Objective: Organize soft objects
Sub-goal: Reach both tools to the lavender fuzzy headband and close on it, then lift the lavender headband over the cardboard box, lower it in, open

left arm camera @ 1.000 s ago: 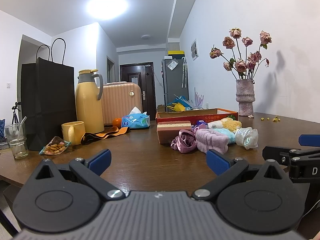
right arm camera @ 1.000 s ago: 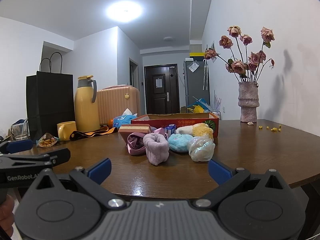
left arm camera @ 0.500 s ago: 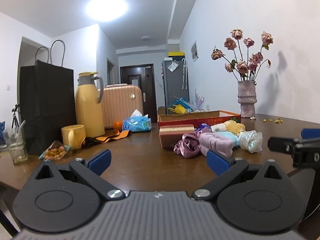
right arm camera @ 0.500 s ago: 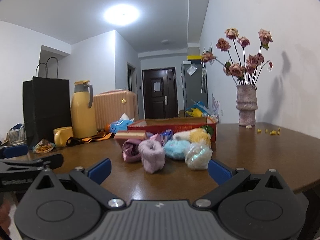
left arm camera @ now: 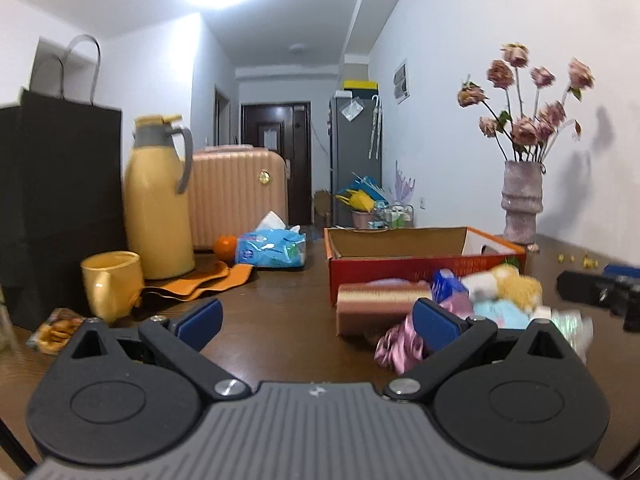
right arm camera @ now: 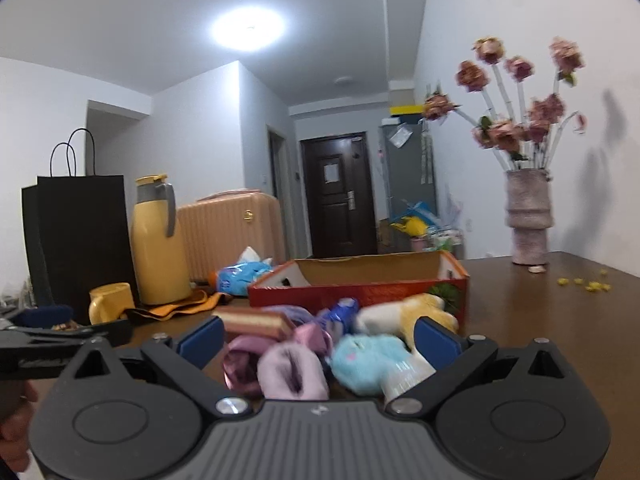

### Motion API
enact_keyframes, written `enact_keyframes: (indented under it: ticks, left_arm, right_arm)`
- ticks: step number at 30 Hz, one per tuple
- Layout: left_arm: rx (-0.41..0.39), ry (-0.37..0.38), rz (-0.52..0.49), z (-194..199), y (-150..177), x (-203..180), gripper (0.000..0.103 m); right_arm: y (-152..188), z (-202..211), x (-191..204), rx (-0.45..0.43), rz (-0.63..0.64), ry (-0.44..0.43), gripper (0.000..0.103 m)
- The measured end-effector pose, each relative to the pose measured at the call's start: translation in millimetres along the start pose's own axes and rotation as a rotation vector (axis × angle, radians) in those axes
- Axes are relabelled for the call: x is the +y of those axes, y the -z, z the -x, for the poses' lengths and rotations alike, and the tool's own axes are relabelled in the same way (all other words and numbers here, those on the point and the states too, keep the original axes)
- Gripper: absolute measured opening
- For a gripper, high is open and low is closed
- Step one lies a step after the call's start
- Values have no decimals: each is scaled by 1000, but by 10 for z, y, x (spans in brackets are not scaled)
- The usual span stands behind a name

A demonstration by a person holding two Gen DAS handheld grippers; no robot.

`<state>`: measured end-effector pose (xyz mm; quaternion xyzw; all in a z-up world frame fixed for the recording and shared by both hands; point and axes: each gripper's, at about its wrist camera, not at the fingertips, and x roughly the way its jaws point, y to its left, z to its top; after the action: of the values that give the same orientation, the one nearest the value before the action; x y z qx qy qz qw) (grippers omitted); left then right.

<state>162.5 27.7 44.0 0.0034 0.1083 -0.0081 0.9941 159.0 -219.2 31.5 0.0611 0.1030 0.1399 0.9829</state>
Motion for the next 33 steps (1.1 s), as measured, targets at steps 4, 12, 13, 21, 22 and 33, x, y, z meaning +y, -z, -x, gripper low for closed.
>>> enact_keyframes:
  ticks: [4,12,13,21,22,33]
  left_arm:
    - [30,17,11,-327,-150,25,103]
    - [119,185,24,-615,-72,-146,101]
    - [123,198,13,-615,-44,-190,101]
    - [130,311,-7,-578,22,-363,101]
    - [115,335,-5,-545,-13,-380,101]
    - [425,439,-25,-848,68,-775,30]
  right_arm:
    - [-131,-382,-14,73,13,-37,92]
    - [8,-717,-19,222,11,-59,58]
    - [62,-719,-17,242,7,-61,55]
    - [352,-625,-114,329,-30,-117,14]
    - [359,-588,-88,327,12,-138,14]
    - [359,-277,-225,286,145,-218,14]
